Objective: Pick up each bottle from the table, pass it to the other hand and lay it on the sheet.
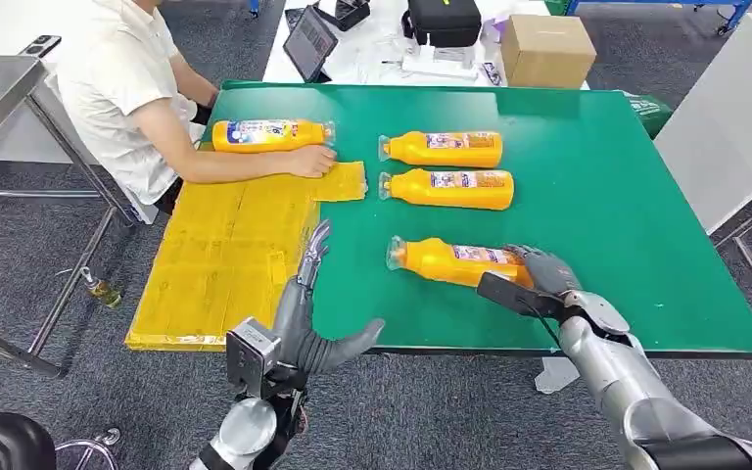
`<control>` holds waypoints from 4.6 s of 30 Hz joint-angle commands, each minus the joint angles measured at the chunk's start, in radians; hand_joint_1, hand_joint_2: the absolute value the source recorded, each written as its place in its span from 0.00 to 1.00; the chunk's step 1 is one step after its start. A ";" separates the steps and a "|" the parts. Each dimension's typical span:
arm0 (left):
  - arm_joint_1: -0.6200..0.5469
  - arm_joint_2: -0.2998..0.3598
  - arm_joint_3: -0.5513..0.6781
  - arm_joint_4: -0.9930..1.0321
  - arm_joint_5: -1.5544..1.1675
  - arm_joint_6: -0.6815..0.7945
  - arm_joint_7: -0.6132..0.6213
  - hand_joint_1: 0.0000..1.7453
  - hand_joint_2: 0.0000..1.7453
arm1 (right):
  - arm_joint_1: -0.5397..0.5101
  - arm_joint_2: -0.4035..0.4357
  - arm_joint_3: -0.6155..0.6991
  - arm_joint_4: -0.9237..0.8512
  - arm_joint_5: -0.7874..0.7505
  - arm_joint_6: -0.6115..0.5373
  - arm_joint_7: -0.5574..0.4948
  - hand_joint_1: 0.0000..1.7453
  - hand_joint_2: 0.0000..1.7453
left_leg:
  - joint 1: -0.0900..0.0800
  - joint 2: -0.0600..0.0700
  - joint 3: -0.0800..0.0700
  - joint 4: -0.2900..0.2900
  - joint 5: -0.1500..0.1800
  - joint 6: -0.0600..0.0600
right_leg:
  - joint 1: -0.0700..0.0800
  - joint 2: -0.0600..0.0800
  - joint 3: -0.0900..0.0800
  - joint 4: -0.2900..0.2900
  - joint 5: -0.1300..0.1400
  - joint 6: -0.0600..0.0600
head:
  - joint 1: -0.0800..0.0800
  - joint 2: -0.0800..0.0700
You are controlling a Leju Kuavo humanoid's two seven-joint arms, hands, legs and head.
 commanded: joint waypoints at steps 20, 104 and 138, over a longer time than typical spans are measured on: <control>-0.022 -0.018 0.022 0.143 0.538 0.015 0.125 0.00 1.00 | 0.382 0.228 -0.008 -0.628 -0.629 -0.003 -0.167 1.00 1.00 | 0.002 0.004 -0.001 -0.002 -0.003 0.000 | 0.004 0.002 -0.001 0.000 -0.002 -0.006 | 0.000 0.000; -0.165 0.189 0.416 0.107 -0.107 -0.155 0.277 1.00 1.00 | 0.475 0.147 0.297 -0.609 0.293 -0.516 0.218 0.00 0.00 | 0.003 0.005 -0.008 -0.001 -0.002 0.000 | 0.003 0.003 -0.008 0.000 -0.001 -0.004 | 0.001 0.000; -0.607 0.084 0.168 1.024 -0.869 -0.286 0.382 0.00 1.00 | 0.410 0.220 0.337 -0.517 0.041 -0.406 0.026 0.00 0.00 | 0.002 0.005 -0.001 -0.002 0.001 -0.002 | 0.002 0.003 -0.002 0.000 0.002 -0.006 | 0.000 0.000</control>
